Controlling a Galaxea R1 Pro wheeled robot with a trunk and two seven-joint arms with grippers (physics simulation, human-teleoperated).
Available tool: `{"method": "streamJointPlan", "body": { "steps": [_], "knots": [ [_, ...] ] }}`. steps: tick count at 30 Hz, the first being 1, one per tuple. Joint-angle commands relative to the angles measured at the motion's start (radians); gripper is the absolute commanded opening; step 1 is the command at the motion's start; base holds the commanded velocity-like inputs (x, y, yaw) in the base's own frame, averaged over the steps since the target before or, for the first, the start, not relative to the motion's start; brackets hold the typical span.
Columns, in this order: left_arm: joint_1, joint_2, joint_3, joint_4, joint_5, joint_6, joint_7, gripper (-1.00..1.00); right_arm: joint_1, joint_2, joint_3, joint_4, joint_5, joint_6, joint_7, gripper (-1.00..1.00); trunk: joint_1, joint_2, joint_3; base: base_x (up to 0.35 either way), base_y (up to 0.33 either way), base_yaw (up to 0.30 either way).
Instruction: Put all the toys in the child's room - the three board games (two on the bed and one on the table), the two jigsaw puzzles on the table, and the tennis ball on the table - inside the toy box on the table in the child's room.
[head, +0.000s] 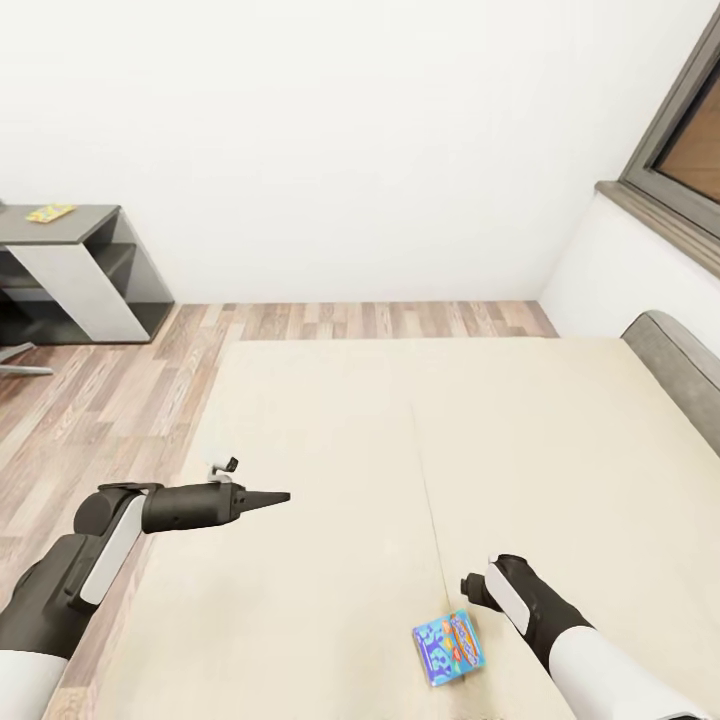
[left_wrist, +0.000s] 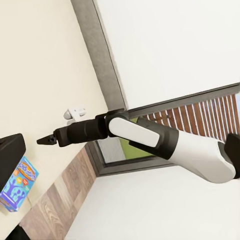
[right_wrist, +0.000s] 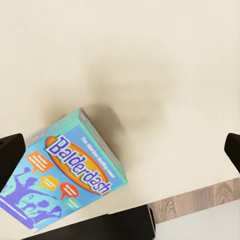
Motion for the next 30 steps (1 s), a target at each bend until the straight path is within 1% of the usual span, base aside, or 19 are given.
{"method": "streamJointPlan", "body": {
  "steps": [1, 13, 22, 30],
  "knots": [
    [-0.001, 0.000, -0.002, 0.000, 0.003, 0.006, -0.001, 1.00, -0.001, -0.002, 0.008, -0.002, -0.011, 0.004, -0.009, 1.00, 0.000, -0.002, -0.003, 0.000, 0.000, 0.000],
    [-0.001, -0.003, -0.001, 0.000, 0.000, 0.005, 0.001, 1.00, -0.001, -0.006, 0.008, -0.002, -0.011, 0.005, -0.009, 1.00, 0.000, -0.002, -0.023, 0.000, 0.000, 0.000],
    [-0.001, -0.003, 0.001, 0.000, -0.002, 0.004, 0.003, 1.00, -0.001, -0.003, 0.010, -0.002, -0.010, 0.004, -0.007, 1.00, 0.000, -0.002, -0.037, 0.000, 0.000, 0.000],
    [-0.001, -0.003, 0.000, 0.000, -0.002, 0.003, 0.003, 1.00, 0.000, -0.003, 0.012, -0.003, -0.012, 0.004, -0.007, 1.00, 0.000, -0.002, -0.041, 0.000, 0.000, 0.000]
  ]
}}
